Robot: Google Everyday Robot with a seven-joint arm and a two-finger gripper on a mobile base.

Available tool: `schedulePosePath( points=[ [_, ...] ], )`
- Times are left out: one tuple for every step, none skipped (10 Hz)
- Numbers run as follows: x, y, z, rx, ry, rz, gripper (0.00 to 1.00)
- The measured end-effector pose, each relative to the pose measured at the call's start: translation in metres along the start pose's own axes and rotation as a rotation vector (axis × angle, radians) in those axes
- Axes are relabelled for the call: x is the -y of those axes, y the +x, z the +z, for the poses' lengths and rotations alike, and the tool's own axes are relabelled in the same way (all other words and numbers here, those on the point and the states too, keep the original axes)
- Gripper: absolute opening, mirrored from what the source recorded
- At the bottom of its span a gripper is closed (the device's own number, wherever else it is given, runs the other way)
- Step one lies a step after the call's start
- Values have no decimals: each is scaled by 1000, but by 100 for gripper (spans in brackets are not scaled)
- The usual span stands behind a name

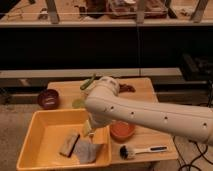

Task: Wipe purple bowl with towel

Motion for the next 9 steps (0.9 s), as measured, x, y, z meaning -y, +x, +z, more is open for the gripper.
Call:
schedulePosePath(
  points=[
    [7, 2, 5, 7, -1, -6, 80],
    [11, 2, 14, 16, -3, -10, 80],
    [14, 1, 27, 25, -7, -12, 80],
    [19, -1, 44, 31, -13, -17, 80],
    [23, -1, 54, 33, -16, -24, 80],
    [30, -1, 63, 34, -20, -37, 80],
    [37, -2, 68, 33, -22, -49, 80],
    [41, -2, 69, 31, -24, -57, 80],
    [43, -3, 70, 31, -23, -59, 80]
  ],
)
